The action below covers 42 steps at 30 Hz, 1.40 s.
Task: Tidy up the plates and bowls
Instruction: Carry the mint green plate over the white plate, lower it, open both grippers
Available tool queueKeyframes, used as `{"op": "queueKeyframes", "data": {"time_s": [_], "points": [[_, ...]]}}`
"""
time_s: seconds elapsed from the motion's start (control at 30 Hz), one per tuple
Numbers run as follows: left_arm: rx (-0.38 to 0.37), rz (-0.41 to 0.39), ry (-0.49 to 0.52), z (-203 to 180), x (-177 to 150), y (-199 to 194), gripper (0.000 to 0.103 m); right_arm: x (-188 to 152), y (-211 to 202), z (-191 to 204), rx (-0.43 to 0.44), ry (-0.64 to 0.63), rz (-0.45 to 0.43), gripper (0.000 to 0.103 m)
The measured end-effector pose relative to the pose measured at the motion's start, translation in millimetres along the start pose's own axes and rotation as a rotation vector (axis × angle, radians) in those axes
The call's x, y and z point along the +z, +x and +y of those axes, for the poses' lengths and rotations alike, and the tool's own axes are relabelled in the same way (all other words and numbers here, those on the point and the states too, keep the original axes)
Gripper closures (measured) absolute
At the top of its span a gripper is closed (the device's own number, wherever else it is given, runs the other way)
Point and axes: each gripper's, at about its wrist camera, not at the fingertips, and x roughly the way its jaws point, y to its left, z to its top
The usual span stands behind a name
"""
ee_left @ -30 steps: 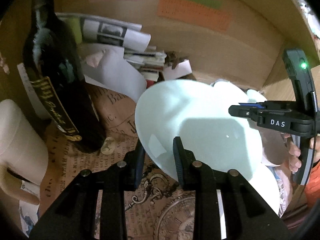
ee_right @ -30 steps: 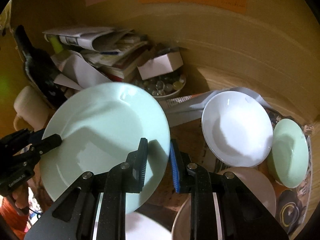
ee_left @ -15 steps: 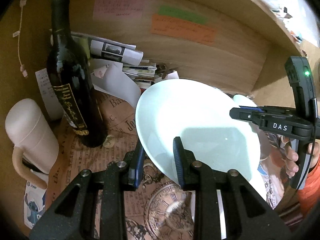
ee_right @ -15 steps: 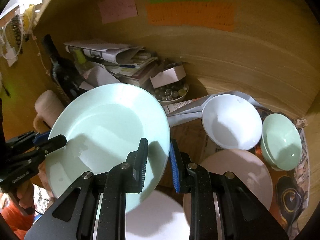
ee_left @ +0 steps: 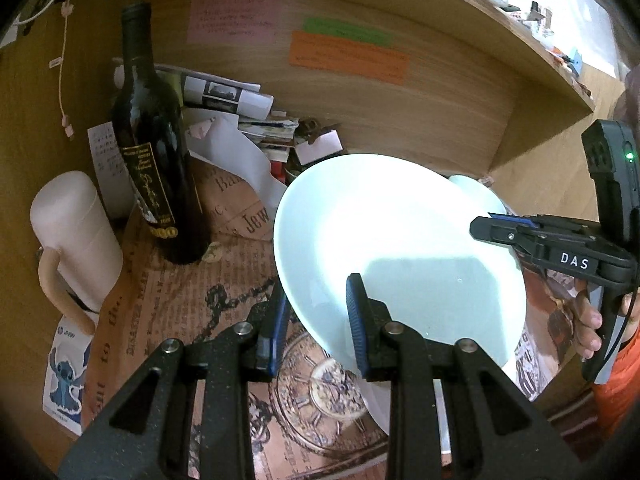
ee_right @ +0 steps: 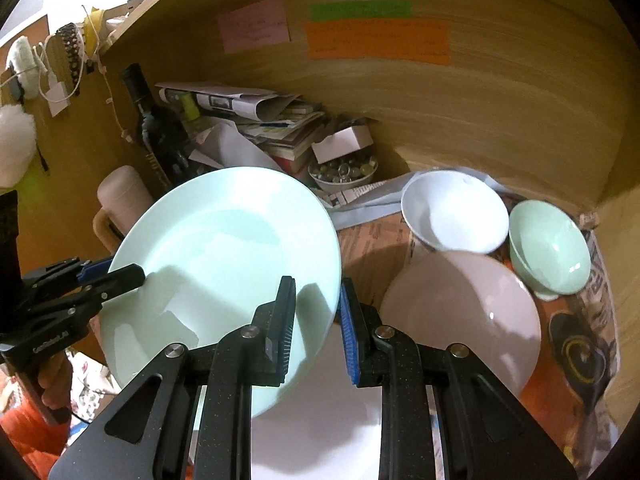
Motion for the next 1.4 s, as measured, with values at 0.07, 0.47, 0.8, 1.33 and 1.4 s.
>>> {"op": "queueKeyframes", "data": {"time_s": [0.07, 0.47, 0.8, 1.33, 1.4], "points": [[-0.004, 0.004, 0.003, -1.4, -3.2, -2.0, 0.075, -5.6, -2.9, -0.8, 0.004, 0.014, -0.001, 0.083], [-0.045, 0.039, 0.038, -11.6, -17.8, -6.4, 0.075, -42.1, -19.7, -1.7, -0.008, 0.071, -0.002, 0.083], [-0.073, 0.103, 0.069, -16.7, -38.7, 1.9, 0.075, -75.8, -18.4, -7.9, 0.001, 0.141, 0.037, 0.083], [-0.083, 0.209, 0.089, -26.8, -60.8, 35.9, 0.075, -102.7, -2.3, -23.6, -0.023, 0.202, 0.095, 0.083], [-0.075, 0.217, 0.094, -28.1, -61.6, 40.8, 0.075, -104.6, 0.6, -25.9, -0.022, 0.207, 0.102, 0.083]]}}
